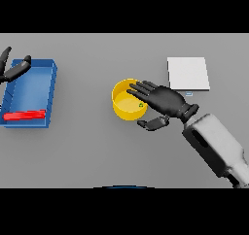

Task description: Pick up the red beaker and tilt it to pour out 1 green nut into yellow bowl. Pick up the yellow bowl and place it on the metallic measuring scale.

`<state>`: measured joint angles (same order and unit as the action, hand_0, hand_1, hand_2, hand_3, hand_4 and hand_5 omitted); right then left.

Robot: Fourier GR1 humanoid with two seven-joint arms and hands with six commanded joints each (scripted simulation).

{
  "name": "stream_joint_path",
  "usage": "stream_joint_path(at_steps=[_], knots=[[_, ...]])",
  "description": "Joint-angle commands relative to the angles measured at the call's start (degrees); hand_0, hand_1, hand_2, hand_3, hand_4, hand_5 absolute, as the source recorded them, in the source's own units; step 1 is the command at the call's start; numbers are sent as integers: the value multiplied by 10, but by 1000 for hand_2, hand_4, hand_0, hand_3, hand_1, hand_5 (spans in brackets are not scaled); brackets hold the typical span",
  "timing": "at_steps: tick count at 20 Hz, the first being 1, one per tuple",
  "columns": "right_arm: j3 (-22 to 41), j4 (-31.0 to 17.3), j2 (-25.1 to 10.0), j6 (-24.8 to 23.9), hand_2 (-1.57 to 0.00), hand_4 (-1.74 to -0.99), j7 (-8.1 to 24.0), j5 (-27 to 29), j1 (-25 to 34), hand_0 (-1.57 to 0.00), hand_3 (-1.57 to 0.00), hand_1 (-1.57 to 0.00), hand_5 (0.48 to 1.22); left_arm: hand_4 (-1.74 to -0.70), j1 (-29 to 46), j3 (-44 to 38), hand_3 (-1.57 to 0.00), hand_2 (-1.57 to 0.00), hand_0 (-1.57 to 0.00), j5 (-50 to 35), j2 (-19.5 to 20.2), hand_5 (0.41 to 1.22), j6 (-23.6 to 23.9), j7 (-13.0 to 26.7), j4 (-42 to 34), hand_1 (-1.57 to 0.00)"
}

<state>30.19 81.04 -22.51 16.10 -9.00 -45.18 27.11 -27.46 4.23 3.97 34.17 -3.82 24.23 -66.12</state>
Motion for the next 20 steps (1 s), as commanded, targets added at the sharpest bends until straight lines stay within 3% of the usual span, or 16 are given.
stream_joint_path(at_steps=[1,6,15,18,20], knots=[[6,-15,0,10,1,-1153,-5,-3,17,1,1,1,639,-806,0,-3,0,0,0,-4,2,695,-3,-3,0,0],[49,-78,14,44,1,-1157,-35,-24,66,1,1,1,652,-809,0,-4,1,1,1,-2,2,693,0,-1,0,1],[95,-175,45,88,1,-1184,-31,-52,127,1,-4,1,676,-802,-9,-4,1,1,1,0,6,703,-12,-8,17,1],[95,-195,52,93,1,-1195,-31,-51,141,1,-22,1,708,-789,-4,-2,1,1,1,4,9,711,-9,-6,11,1],[94,-212,58,90,-37,-1234,-23,-55,147,1,-77,-15,770,-789,-7,-4,1,1,1,1,8,714,-9,-2,11,1]])
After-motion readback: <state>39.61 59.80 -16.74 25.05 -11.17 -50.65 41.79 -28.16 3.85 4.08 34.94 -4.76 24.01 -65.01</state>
